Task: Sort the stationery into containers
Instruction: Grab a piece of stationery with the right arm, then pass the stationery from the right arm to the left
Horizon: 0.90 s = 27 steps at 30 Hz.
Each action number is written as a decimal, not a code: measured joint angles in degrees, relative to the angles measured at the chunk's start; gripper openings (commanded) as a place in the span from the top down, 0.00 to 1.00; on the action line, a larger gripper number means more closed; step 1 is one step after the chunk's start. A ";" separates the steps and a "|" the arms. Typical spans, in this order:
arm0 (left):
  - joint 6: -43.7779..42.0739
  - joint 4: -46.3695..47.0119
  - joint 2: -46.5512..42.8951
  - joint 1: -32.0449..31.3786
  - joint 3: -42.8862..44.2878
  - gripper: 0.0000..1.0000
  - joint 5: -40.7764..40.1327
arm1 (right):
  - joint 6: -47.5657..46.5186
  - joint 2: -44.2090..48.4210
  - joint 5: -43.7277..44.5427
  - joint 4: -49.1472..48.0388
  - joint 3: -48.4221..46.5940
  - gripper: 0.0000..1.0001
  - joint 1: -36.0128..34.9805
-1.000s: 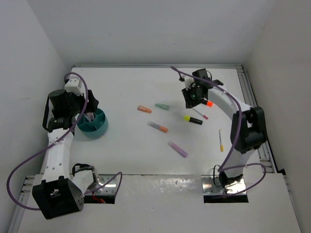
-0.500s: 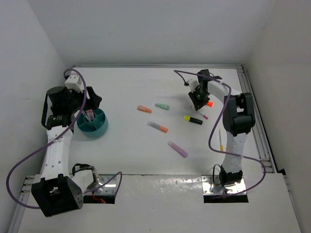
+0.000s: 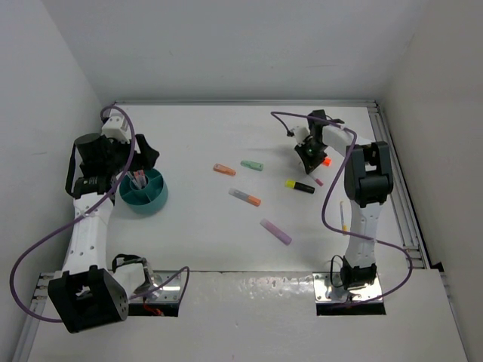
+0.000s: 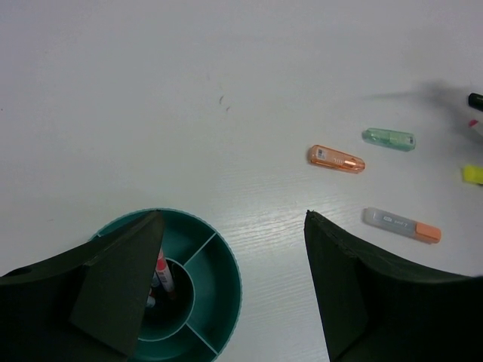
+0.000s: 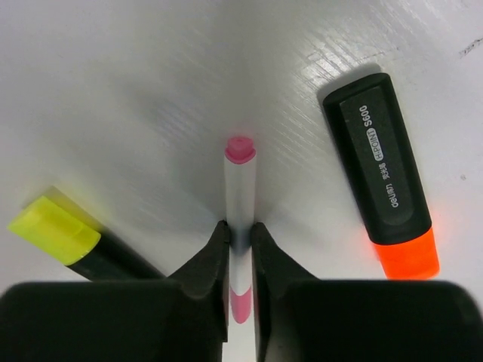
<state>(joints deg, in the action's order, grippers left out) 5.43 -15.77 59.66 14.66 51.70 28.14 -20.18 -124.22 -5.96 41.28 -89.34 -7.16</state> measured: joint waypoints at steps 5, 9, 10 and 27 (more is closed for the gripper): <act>-1.42 0.22 -0.11 0.00 0.24 0.23 2.12 | -0.11 0.31 0.39 0.26 0.09 1.00 -0.48; -13.25 -0.59 -1.84 -0.96 2.19 0.26 9.03 | 3.63 2.12 -2.54 4.59 -0.50 1.00 -1.09; -18.45 -1.79 -2.60 -1.90 3.76 0.27 11.28 | 5.18 3.13 -3.82 6.64 -1.53 1.00 -1.38; -68.08 -17.62 -1.03 -49.31 11.41 0.37 13.60 | 37.40 25.35 -36.89 11.54 4.66 1.00 -12.79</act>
<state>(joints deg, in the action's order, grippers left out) -62.65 -33.39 58.63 -34.65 63.11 41.74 17.21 -98.87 -42.85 52.82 -84.68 -19.94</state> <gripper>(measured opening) 0.635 0.060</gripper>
